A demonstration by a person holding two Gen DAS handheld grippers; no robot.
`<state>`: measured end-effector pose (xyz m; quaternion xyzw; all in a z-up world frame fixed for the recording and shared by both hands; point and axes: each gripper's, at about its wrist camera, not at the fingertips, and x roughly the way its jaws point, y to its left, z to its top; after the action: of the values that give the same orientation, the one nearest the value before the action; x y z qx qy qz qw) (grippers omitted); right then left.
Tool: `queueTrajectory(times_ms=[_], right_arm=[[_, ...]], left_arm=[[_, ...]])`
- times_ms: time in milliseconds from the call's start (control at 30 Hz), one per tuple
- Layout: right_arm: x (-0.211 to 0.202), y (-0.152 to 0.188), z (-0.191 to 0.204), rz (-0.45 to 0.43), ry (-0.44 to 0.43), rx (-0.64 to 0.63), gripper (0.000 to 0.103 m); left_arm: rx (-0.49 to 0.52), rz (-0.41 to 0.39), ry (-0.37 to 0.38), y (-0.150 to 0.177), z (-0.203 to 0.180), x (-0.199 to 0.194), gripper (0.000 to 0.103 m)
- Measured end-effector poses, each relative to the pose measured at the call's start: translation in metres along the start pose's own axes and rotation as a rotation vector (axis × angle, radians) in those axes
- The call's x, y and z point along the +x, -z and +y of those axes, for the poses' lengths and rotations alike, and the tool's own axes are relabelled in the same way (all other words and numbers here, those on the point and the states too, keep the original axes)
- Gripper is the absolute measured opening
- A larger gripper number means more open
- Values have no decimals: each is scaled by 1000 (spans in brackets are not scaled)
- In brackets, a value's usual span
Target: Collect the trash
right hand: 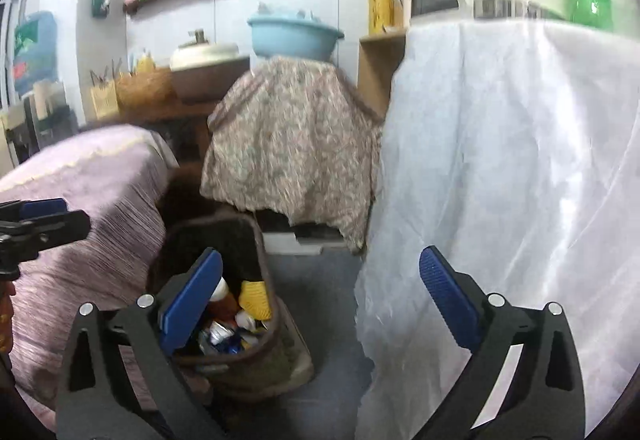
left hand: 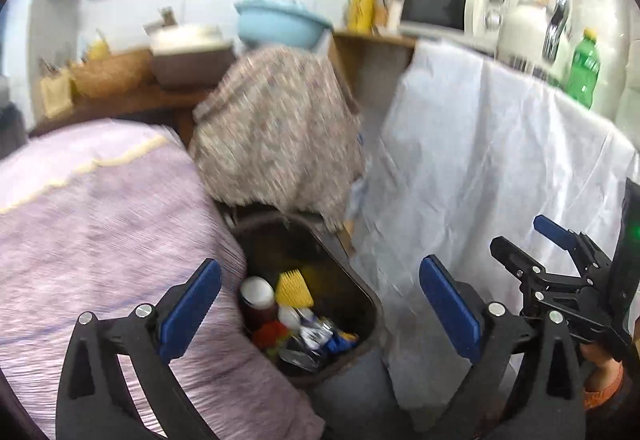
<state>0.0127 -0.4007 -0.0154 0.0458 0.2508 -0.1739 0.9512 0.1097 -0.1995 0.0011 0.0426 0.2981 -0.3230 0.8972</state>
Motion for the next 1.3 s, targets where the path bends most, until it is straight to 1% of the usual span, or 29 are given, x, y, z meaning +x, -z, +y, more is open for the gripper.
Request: queueTrajectory(times_ms=[100, 167, 233, 300, 400, 500, 600, 733, 767, 900, 967, 1200, 1300], right_arm=[[-15, -7, 19, -58, -42, -8, 98], [-23, -11, 31, -81, -75, -17, 97], [-32, -15, 48, -104, -123, -28, 97], [-42, -18, 63, -124, -178, -33, 98], [-55, -21, 84, -141, -284, -37, 97], [-65, -21, 98, -144, -348, -46, 97], [-77, -17, 109, -150, -391, -42, 97], [-92, -9, 121, -163, -399, -74, 98], [-96, -7, 125, -165, -406, -86, 97], [-115, 2, 132, -189, -416, -119, 98], [-125, 5, 134, -206, -413, -134, 98], [-153, 13, 135, -241, -429, -143, 98], [-162, 15, 135, -259, -424, -156, 98]], left_arm=[[5, -72, -40, 1, 7, -29, 98], [1, -121, -82, 3, 14, -50, 98], [-1, -153, -104, 6, 21, -66, 98], [-11, -171, -123, 10, 30, -83, 98], [-32, -179, -133, 18, 45, -103, 98], [-57, -198, -167, 29, 57, -121, 98], [-67, -215, -200, 42, 64, -140, 98], [-94, -236, -235, 58, 70, -162, 98], [-96, -246, -254, 61, 70, -167, 98], [-64, -306, -334, 72, 62, -186, 98], [-52, -329, -354, 76, 56, -196, 98], [-48, -348, -365, 85, 41, -210, 98], [-56, -353, -353, 86, 40, -212, 98]])
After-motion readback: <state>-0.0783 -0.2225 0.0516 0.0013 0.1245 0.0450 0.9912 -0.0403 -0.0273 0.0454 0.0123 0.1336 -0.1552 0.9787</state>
